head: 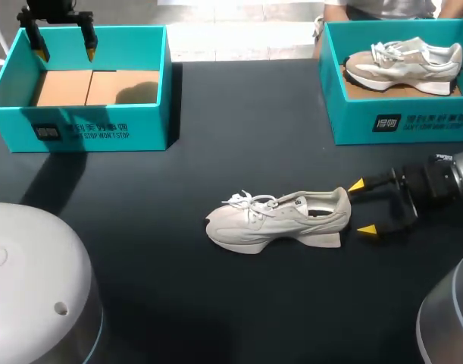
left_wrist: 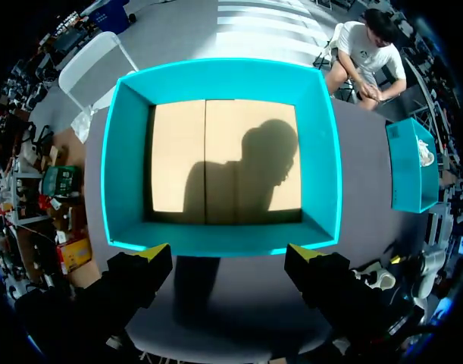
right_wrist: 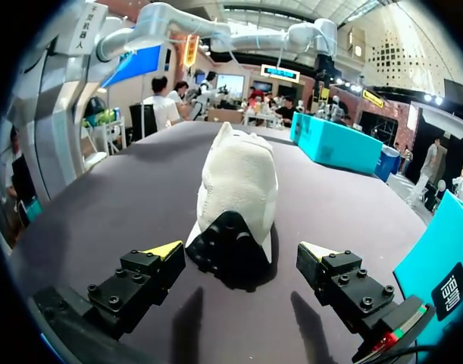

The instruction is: Take the shoe out of the shoebox, open the shoe tongue, remove and reinsert the insole, then place the shoe into the shoebox

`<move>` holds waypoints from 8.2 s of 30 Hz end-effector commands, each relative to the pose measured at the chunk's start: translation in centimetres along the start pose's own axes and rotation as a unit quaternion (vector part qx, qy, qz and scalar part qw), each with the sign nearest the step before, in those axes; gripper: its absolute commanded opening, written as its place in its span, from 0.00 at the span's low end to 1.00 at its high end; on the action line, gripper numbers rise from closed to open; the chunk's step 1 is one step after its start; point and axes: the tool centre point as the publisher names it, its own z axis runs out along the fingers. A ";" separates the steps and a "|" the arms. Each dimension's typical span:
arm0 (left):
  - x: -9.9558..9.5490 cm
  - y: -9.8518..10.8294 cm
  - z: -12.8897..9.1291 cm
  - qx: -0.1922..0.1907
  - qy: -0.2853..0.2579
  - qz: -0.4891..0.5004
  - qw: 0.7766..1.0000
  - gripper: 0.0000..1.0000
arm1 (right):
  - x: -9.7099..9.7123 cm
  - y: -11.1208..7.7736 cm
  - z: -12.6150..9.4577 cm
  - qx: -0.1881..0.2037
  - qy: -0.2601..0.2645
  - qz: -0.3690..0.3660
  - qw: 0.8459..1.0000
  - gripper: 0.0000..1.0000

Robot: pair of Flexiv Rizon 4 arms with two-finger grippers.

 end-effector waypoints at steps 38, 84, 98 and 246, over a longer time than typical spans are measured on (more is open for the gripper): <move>0.0 0.0 0.0 0.000 0.000 0.000 1.000 1.00 | 1.3 0.6 5.9 -0.028 -0.008 0.065 0.997 1.00; 0.0 0.0 0.0 0.000 0.000 0.000 1.000 1.00 | 1.3 0.5 6.9 -0.037 -0.009 0.079 0.996 0.00; 10.5 3.3 0.0 0.042 0.013 -0.047 0.998 1.00 | 1.3 0.5 6.9 -0.037 -0.009 0.079 0.996 0.00; 41.8 27.1 16.3 0.036 -0.221 -0.064 0.972 1.00 | 1.3 0.5 6.9 -0.037 -0.009 0.079 0.996 0.00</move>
